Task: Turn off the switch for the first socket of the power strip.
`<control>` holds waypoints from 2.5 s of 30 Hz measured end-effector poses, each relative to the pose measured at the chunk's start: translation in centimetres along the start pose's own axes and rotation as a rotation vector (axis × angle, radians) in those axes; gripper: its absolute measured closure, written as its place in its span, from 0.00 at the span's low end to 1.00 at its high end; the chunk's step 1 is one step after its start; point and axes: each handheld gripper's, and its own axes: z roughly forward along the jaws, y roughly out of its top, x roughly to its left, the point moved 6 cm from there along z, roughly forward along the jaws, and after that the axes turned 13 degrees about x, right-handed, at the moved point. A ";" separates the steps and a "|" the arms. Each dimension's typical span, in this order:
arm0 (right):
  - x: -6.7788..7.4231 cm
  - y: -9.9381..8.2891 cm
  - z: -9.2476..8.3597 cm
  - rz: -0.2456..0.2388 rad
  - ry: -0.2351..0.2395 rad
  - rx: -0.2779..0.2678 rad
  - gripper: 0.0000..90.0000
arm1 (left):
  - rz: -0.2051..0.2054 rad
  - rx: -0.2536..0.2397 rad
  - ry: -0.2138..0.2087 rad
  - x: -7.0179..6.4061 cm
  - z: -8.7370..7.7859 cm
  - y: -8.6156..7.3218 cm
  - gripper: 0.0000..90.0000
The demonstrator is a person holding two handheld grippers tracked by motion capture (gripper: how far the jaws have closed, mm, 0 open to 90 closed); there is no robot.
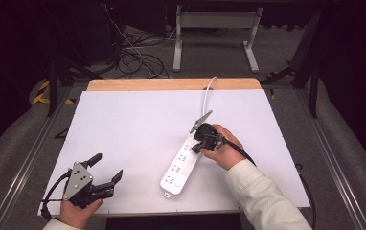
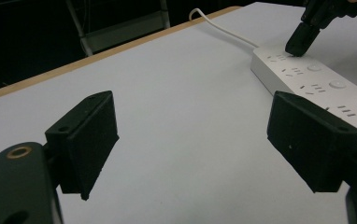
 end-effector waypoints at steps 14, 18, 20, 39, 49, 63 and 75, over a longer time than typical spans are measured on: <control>1.4 1.0 -4.6 -0.057 -0.058 -0.166 1.00 | 0.002 -0.002 0.002 0.1 0.0 0.0 0.18; 1.4 0.8 -5.0 -0.051 -0.057 -0.180 1.00 | 0.002 -0.004 0.002 0.1 0.0 0.0 0.18; 1.5 0.8 -5.2 -0.053 -0.054 -0.184 1.00 | 0.002 -0.003 0.002 0.1 0.0 0.0 0.18; 2.4 0.5 -7.8 -0.023 -0.115 -0.310 0.56 | 0.000 -0.002 0.008 0.1 -0.1 0.0 0.18; 2.6 -1.6 -9.8 0.031 -0.135 -0.393 0.39 | -0.003 0.000 0.009 0.1 0.0 0.0 0.18; 2.5 -6.0 -11.5 0.108 -0.095 -0.544 0.36 | -0.010 -0.001 0.013 0.2 -0.2 0.0 0.18; 2.5 -9.7 -10.6 0.132 -0.119 -0.612 0.25 | -0.008 -0.005 0.015 0.2 -0.2 0.0 0.18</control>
